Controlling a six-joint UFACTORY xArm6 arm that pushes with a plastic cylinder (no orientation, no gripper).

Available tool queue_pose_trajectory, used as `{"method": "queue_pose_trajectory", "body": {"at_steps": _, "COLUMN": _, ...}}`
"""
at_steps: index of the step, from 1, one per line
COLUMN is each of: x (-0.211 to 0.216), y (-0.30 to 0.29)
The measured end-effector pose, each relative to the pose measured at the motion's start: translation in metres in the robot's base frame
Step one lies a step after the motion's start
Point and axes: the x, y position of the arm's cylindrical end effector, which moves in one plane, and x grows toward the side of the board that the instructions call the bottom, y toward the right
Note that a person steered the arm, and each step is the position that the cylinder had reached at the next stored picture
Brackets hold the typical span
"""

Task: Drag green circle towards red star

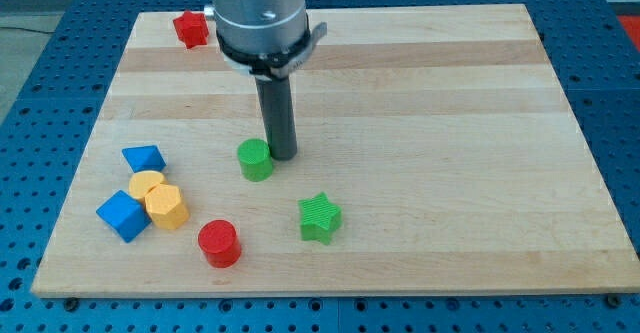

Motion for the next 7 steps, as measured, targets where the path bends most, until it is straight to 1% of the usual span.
{"method": "queue_pose_trajectory", "body": {"at_steps": 1, "x": 0.044, "y": -0.002}}
{"method": "queue_pose_trajectory", "body": {"at_steps": 2, "x": 0.035, "y": -0.029}}
{"method": "queue_pose_trajectory", "body": {"at_steps": 4, "x": -0.083, "y": -0.065}}
{"method": "queue_pose_trajectory", "body": {"at_steps": 5, "x": -0.115, "y": -0.091}}
{"method": "queue_pose_trajectory", "body": {"at_steps": 6, "x": -0.099, "y": -0.106}}
{"method": "queue_pose_trajectory", "body": {"at_steps": 7, "x": -0.144, "y": -0.134}}
